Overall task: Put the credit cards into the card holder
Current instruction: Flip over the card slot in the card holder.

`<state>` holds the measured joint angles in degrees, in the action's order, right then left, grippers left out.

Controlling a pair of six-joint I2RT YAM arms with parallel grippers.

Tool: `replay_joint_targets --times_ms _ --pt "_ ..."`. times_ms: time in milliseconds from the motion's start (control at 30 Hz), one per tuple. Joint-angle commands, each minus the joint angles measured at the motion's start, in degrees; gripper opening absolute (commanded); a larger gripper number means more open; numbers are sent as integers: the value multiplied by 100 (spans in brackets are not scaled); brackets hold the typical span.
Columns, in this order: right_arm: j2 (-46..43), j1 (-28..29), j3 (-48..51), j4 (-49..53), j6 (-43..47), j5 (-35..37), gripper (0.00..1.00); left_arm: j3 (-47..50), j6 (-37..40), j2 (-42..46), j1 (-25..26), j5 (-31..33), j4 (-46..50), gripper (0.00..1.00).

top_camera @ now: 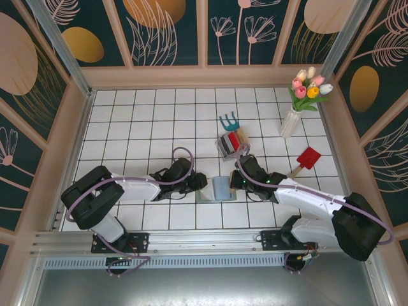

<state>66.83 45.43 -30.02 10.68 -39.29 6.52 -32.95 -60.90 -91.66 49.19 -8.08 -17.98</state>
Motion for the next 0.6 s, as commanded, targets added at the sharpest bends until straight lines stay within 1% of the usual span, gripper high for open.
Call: replay_joint_targets --times_ms 0,200,467,500,567 --pt "70 -17 111 -204 18 -207 1 3 30 -63 22 78 195 38" --pt "-79 -17 59 -657 -190 -536 2 -16 26 -80 21 51 178 38" --pt "-44 16 -221 -639 -237 -539 2 6 22 -37 20 82 187 38" --pt "-62 14 -215 -691 -254 -714 2 8 16 -24 21 102 182 38" --pt "-50 16 -214 -823 -294 -845 2 23 17 37 20 150 194 38"
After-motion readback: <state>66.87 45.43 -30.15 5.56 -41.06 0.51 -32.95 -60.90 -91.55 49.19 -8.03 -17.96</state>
